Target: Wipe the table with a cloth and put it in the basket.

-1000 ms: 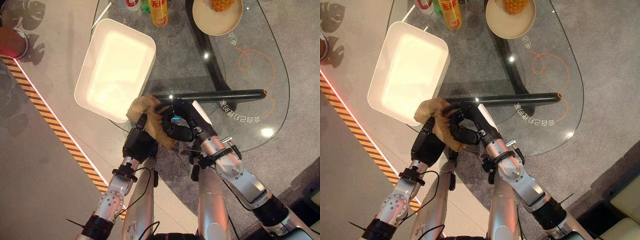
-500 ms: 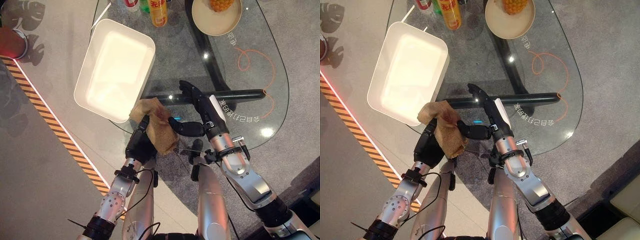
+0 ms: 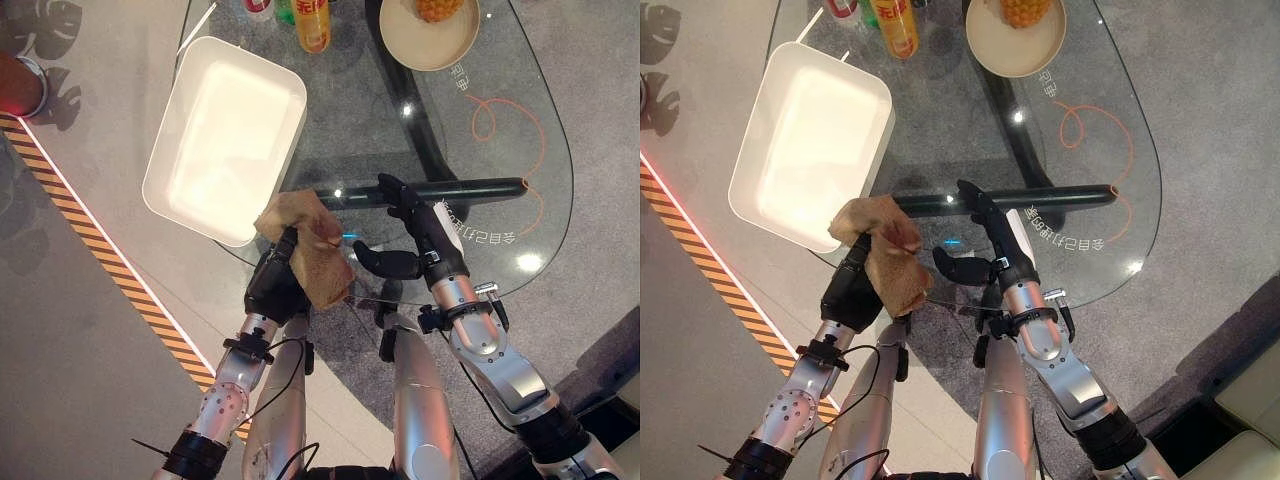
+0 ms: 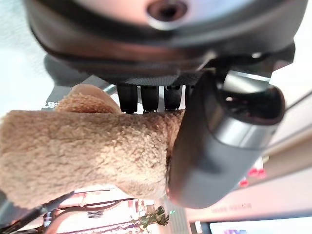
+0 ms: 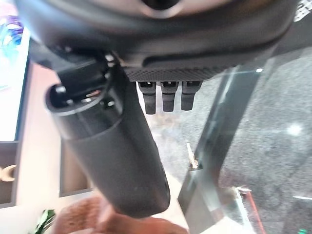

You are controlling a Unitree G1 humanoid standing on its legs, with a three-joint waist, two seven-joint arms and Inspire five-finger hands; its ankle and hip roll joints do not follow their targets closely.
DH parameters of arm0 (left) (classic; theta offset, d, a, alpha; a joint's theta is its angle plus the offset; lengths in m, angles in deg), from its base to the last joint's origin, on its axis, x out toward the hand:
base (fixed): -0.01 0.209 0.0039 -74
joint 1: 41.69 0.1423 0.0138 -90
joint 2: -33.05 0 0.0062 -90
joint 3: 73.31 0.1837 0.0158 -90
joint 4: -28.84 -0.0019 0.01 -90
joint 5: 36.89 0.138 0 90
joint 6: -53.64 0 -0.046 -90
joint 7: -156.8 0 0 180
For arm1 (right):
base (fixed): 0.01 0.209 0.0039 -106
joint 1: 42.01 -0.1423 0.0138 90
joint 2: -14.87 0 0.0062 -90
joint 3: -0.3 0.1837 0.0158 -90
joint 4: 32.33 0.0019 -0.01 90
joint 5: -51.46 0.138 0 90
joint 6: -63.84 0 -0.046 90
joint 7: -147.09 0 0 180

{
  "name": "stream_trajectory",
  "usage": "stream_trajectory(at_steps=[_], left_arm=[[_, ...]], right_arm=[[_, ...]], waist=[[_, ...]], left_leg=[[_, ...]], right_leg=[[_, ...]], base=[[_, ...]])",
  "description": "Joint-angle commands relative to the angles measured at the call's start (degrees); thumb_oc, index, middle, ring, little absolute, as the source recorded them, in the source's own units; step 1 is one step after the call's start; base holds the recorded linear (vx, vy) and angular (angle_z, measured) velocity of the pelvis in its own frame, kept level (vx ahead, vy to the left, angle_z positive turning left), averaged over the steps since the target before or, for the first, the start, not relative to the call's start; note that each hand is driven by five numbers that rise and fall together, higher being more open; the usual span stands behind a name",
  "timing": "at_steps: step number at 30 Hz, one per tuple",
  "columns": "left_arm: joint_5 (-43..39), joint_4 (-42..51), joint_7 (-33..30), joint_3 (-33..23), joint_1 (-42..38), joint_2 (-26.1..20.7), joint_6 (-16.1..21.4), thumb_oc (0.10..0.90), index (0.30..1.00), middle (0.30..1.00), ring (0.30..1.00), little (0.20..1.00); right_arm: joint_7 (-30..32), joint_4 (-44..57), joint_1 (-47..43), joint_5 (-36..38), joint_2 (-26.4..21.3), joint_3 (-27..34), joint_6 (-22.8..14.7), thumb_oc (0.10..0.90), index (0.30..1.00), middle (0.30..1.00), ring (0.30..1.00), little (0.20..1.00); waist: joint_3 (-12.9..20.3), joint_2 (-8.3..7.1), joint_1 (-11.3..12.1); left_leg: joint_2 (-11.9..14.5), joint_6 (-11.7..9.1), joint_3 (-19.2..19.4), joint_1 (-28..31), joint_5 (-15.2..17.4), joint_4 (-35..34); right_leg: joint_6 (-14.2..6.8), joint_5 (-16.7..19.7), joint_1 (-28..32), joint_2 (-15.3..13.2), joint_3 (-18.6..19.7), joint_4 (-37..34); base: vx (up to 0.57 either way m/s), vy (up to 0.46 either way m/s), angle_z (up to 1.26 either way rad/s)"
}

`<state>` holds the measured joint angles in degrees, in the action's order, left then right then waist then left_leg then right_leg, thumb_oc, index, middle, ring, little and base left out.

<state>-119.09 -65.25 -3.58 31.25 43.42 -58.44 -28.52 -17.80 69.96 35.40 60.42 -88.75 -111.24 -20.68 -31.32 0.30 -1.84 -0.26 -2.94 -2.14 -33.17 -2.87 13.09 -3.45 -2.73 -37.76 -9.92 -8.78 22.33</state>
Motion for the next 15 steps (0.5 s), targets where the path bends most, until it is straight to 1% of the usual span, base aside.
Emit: stream_trajectory(at_steps=[1, 2, 5, 7, 10, 12, 13, 15], left_arm=[[4.76, 12.88, 7.58, -4.16, -0.26, -0.89, 6.79, 0.100, 0.300, 0.300, 0.300, 0.200], [5.18, 12.95, 7.44, -4.34, -0.32, -0.97, 7.33, 0.100, 0.300, 0.300, 0.300, 0.200], [9.28, 13.64, 3.79, -6.81, -1.45, -2.46, 11.05, 0.100, 0.300, 0.300, 0.300, 0.200], [11.38, 13.86, 1.95, -7.75, -1.82, -2.96, 12.54, 0.100, 0.300, 0.300, 0.300, 0.200], [16.47, 12.85, -3.63, -10.24, -3.23, -3.95, 16.45, 0.100, 0.300, 0.300, 0.300, 0.200], [20.25, 11.77, -6.50, -10.99, -4.42, -4.63, 17.37, 0.100, 0.300, 0.300, 0.300, 0.200], [20.28, 11.79, -6.53, -10.99, -4.42, -4.63, 17.36, 0.100, 0.300, 0.300, 0.300, 0.200], [27.42, 10.76, -11.29, -11.19, -6.00, -5.74, 18.87, 0.100, 0.300, 0.300, 0.300, 0.200]], right_arm=[[-1.87, 5.55, 1.43, 0.05, -1.85, 1.16, -2.25, 0.800, 0.900, 0.900, 0.900, 0.900], [-2.00, 5.43, 1.62, 0.09, -1.82, 1.15, -1.97, 0.800, 0.900, 0.900, 0.900, 0.900], [-2.76, 4.42, 2.89, 0.27, -2.04, 0.94, -0.60, 0.800, 0.900, 0.900, 0.900, 0.900], [-2.95, 3.98, 3.18, 0.36, -2.14, 0.86, -0.02, 0.800, 0.900, 0.900, 0.900, 0.900], [-3.79, 2.44, 3.79, 0.42, -2.30, 0.70, 1.05, 0.800, 0.900, 0.900, 0.900, 0.900], [-4.32, 1.76, 3.50, 0.25, -2.23, 0.25, 1.99, 0.800, 0.900, 0.900, 0.900, 0.900], [-4.32, 1.76, 3.50, 0.25, -2.23, 0.25, 1.99, 0.800, 0.900, 0.900, 0.900, 0.900], [-5.60, 1.08, 2.98, -0.09, -2.50, -0.35, 3.68, 0.800, 0.900, 0.900, 0.900, 0.900]], waist=[[1.53, 0.13, 0.24], [1.53, 0.17, 0.22], [1.53, 0.58, 0.02], [1.53, 0.74, -0.01], [1.53, 1.13, -0.16], [1.53, 1.23, -0.25], [1.53, 1.23, -0.25], [1.53, 1.36, -0.39]], left_leg=[[-3.45, 3.48, 7.64, -0.57, 3.59, 3.92], [-3.46, 3.47, 7.64, -0.59, 3.58, 3.96], [-3.50, 3.31, 7.65, -0.82, 3.43, 4.12], [-3.50, 3.25, 7.73, -1.01, 3.44, 4.32], [-3.62, 3.16, 7.75, -1.66, 3.48, 4.93], [-3.73, 3.13, 7.75, -2.06, 3.48, 5.19], [-3.73, 3.13, 7.75, -2.07, 3.48, 5.20], [-3.77, 3.11, 7.80, -3.04, 3.52, 6.02]], right_leg=[[0.01, 4.13, 3.09, 6.45, 2.56, -7.27], [0.03, 4.11, 3.08, 6.43, 2.59, -7.24], [0.24, 3.88, 2.79, 6.42, 2.89, -6.86], [0.32, 3.75, 2.55, 6.36, 3.08, -6.60], [0.55, 3.38, 1.71, 6.32, 3.68, -5.70], [0.61, 3.24, 1.28, 6.36, 3.94, -5.34], [0.61, 3.23, 1.26, 6.36, 3.94, -5.33], [0.74, 3.15, 0.32, 6.31, 4.42, -4.62]], base=[[0.02, 0.065, -0.03], [0.01, 0.064, -0.05], [0.02, 0.075, -0.05], [0.02, 0.073, -0.10], [0.03, 0.104, -0.08], [0.02, 0.079, -0.03], [0.02, 0.065, -0.06], [0.03, 0.082, -0.06]])
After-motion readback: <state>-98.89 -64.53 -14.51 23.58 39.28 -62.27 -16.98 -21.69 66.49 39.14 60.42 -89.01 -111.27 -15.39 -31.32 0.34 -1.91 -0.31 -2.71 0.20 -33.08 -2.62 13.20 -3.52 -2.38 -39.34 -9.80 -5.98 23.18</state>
